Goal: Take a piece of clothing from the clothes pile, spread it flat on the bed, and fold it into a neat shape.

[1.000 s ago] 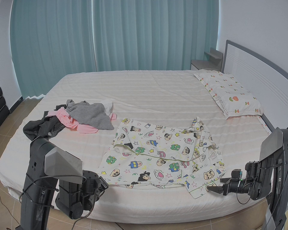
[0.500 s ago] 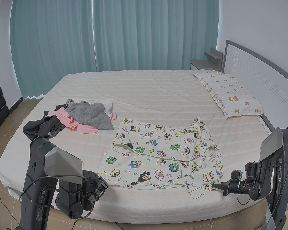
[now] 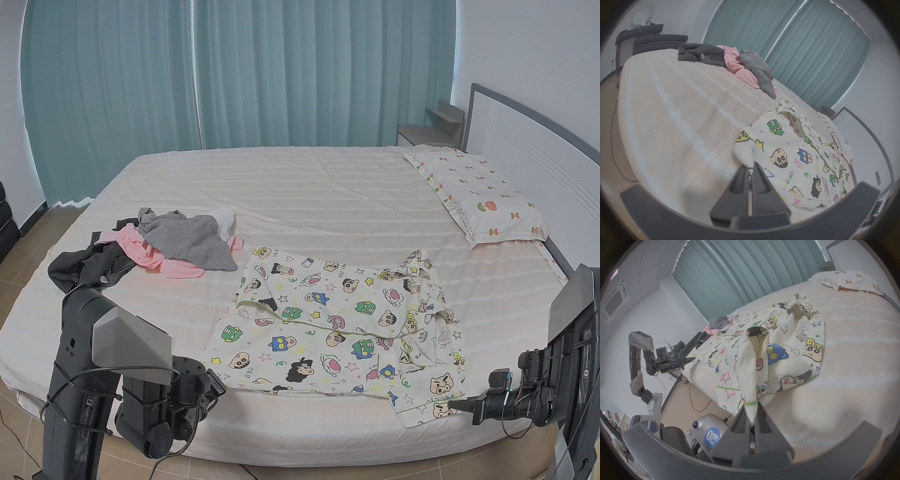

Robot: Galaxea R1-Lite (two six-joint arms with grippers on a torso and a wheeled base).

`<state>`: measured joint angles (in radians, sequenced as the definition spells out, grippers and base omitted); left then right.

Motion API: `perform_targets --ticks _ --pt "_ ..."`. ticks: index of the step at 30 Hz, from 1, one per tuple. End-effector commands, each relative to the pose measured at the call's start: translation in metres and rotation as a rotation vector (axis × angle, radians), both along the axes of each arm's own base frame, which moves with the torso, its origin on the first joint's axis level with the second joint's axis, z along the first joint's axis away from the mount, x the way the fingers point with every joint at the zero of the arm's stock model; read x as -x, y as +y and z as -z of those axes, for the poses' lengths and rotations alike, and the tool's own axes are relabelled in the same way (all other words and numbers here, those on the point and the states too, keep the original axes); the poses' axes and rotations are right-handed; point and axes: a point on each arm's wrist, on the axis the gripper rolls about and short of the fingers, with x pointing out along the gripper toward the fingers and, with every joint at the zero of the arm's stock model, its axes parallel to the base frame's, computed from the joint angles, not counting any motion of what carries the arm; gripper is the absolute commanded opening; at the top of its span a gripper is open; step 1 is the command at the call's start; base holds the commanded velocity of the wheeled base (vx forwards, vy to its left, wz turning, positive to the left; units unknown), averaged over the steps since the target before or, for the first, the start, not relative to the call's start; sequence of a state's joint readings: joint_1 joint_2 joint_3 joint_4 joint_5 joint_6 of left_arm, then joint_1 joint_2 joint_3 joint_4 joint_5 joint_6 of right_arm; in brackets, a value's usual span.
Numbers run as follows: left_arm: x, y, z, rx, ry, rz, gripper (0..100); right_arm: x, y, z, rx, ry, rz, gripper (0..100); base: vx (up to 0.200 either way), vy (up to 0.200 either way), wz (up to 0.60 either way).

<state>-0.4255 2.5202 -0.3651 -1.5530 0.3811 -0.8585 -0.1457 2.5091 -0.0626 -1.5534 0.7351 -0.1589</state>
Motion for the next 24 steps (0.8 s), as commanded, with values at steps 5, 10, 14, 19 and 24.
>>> perform_targets --ticks 5,10,14,19,24 --pt "0.0 -0.001 -0.005 0.01 -0.022 0.001 0 0.001 -0.005 -0.005 0.004 -0.022 0.023 0 0.0 0.0 0.0" --pt "0.0 0.0 -0.005 0.01 -0.022 0.0 0 0.001 -0.005 -0.003 0.003 -0.014 0.021 100 0.0 0.0 0.0" --pt "-0.001 -0.001 -0.005 0.01 -0.023 0.001 0 0.003 -0.004 -0.003 0.001 -0.005 0.019 100 0.0 0.0 0.0" --pt "-0.001 -0.001 -0.005 0.009 -0.023 0.002 0 0.009 -0.001 0.001 -0.001 0.029 0.009 100 0.0 0.0 0.0" --pt "-0.001 -0.001 -0.005 0.009 -0.023 0.002 0 0.009 0.001 0.005 0.007 0.033 -0.011 100 0.0 0.0 0.0"
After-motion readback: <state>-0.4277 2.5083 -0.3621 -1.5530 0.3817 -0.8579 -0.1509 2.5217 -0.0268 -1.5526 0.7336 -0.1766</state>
